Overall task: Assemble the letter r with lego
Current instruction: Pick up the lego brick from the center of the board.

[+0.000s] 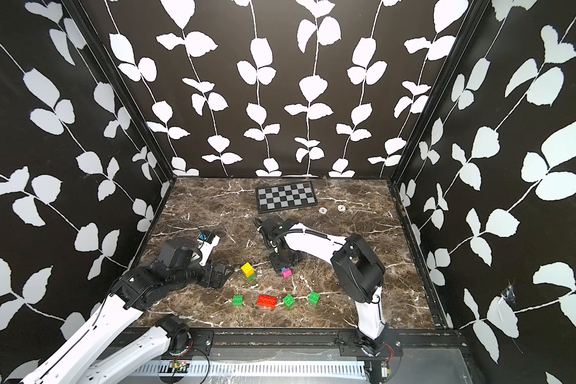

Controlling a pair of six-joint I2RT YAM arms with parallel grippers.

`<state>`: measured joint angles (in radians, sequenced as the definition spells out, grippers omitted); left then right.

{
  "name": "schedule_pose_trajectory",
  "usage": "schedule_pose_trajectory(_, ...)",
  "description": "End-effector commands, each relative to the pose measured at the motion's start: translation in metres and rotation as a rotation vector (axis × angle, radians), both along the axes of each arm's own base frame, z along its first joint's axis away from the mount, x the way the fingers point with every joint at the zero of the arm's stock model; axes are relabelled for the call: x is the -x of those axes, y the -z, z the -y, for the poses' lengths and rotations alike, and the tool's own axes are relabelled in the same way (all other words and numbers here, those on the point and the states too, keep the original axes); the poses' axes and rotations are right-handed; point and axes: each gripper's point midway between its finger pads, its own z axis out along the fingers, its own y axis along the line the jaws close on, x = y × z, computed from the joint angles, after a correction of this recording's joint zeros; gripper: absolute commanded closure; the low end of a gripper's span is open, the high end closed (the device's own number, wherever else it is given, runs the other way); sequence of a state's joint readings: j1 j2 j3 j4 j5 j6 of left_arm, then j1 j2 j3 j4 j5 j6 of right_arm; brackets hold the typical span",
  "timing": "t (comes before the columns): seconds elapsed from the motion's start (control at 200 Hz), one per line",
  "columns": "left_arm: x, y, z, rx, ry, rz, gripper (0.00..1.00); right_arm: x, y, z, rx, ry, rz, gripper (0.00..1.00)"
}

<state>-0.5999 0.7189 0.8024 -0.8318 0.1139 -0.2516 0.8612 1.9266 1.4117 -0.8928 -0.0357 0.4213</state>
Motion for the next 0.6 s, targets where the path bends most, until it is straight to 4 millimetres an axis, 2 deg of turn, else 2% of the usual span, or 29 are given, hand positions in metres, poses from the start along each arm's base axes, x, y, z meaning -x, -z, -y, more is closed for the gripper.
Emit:
schedule_pose_trajectory(0.0, 0.001, 0.004, -0.001, -0.009, -0.007, -0.011, 0.01, 0.0, -0.009, -0.004, -0.044, 0.011, 0.029, 0.37)
schedule_pose_trajectory(0.14, 0.002, 0.004, -0.002, -0.009, -0.008, -0.012, 0.01, -0.003, -0.009, -0.009, -0.063, 0.003, 0.054, 0.4)
schedule_pose_trajectory(0.485, 0.001, 0.004, -0.002, -0.011, -0.009, -0.014, 0.01, -0.006, -0.002, -0.007, -0.072, 0.008, 0.088, 0.5)
schedule_pose_trajectory(0.575, 0.001, 0.005, -0.002, -0.011, -0.01, -0.015, 0.01, -0.008, -0.006, -0.01, -0.092, 0.014, 0.101, 0.52)
schedule_pose_trajectory(0.595, 0.002, 0.005, -0.002, -0.011, -0.009, -0.016, 0.01, -0.003, 0.001, -0.004, -0.074, 0.015, 0.088, 0.52)
